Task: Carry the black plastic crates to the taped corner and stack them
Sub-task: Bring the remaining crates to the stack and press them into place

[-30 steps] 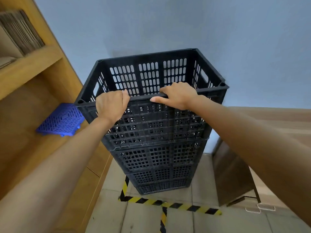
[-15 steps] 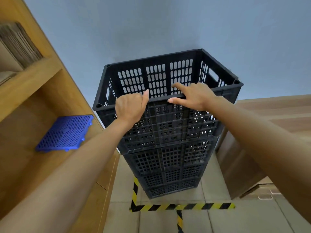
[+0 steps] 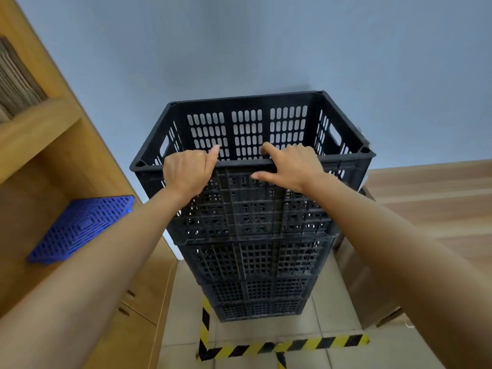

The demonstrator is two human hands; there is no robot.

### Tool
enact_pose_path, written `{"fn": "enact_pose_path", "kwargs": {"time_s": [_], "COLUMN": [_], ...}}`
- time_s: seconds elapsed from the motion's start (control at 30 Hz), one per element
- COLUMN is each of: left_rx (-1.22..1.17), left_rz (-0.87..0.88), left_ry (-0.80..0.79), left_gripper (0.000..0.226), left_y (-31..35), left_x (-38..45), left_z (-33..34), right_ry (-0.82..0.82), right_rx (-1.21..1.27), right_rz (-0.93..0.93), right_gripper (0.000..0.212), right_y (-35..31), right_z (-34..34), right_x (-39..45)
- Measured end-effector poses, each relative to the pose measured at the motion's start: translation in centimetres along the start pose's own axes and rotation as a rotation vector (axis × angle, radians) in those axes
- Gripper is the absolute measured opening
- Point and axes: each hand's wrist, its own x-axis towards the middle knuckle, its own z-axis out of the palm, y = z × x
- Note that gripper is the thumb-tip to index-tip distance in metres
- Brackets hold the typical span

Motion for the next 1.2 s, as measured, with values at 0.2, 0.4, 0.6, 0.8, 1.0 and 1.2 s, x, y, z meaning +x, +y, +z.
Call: {"fn": "enact_pose_path", "kwargs": {"time_s": [0.2,0.4,0.6,0.8,1.0,1.2], "left_rx": [-0.058,-0.038,-0.086,-0.083,0.06,0.0], "left_rz": [-0.021,0.016,-0.007,0.014,0.032,-0.016], "left_ry": [-0.01,-0.032,-0.03,-0.024,-0.065,-0.023], "left_gripper": [0.06,0.056,0.059,0.063,0.067,0.06], "left_y": [-2.6,-2.9,-1.9,0.6,3.0,3.4], "left_x": [1.7,3.2,3.6,3.6,3.3,3.0], "left_z": [1.7,2.1,2.2,2.3,2.3,2.2], "right_ry": [0.013,0.032,0.031,0.038,0.051,0.049], "right_rx": [-0.021,-0.044,-0.062,-0.079,-0.078,-0.08], "right_rz": [-0.012,-0.049,-0.088,-0.134,-0.14,-0.103], "right_gripper": [0.059,0.06,0.069,0.071,0.062,0.075], "right_y": [-1.1,-0.2,1.4,4.0,5.9,6.2], "right_z": [1.0,1.4,1.7,1.6,1.8,2.4], "right_x": [2.5,4.5,5.3,5.3,4.9,4.4]}}
